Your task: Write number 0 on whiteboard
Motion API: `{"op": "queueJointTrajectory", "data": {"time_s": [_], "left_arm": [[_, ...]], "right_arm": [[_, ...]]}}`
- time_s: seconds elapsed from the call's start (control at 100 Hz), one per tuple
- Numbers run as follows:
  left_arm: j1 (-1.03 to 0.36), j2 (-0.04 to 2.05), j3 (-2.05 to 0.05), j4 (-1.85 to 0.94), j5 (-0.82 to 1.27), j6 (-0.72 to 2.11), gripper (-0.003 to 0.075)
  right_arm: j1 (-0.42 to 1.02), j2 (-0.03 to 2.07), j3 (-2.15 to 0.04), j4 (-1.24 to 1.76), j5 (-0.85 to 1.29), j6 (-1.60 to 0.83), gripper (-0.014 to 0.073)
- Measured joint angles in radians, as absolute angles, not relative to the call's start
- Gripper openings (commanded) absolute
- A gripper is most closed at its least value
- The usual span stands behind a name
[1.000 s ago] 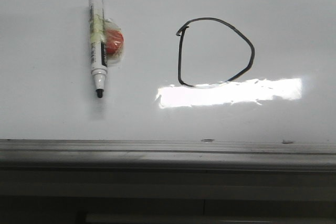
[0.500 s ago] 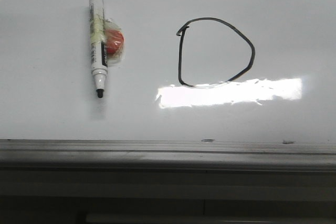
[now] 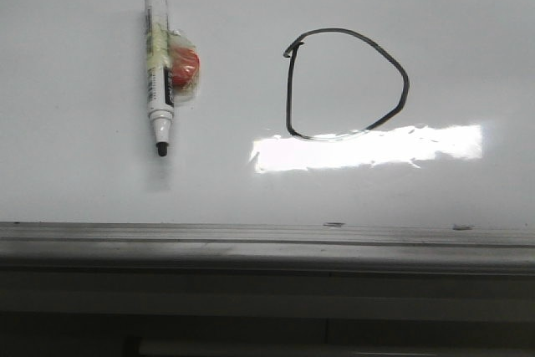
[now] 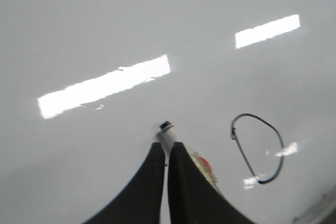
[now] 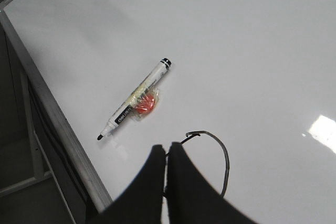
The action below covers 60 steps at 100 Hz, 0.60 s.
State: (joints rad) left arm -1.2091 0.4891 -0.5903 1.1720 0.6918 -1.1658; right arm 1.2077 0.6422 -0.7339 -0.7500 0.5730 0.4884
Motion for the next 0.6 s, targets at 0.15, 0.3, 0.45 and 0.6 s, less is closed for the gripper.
{"op": "queueJointTrajectory", "data": {"time_s": [0.15,0.3,0.45,0.6], "left_arm": [[-0.965,0.398,-0.505,1.191,0.494,-1.164,-0.002],[-0.784,0.331,-0.462,1.195,0.408,-1.164,-0.002],[-0.695,0.316,-0.449,1.169,0.378,-1.164,-0.002],[-0.678,0.314,-0.405,1.126,0.338,-1.146,-0.002]], "right_arm": [[1.208,0.642,-0.734,-0.75,0.576,0.488,-0.0047],[1.208,0.642,-0.734,-0.75,0.576,0.489,-0.0047],[1.208,0.642,-0.734,-0.75,0.576,0.489,-0.0047],[1.208,0.642,-0.734,-0.75,0.576,0.489,-0.0047]]}}
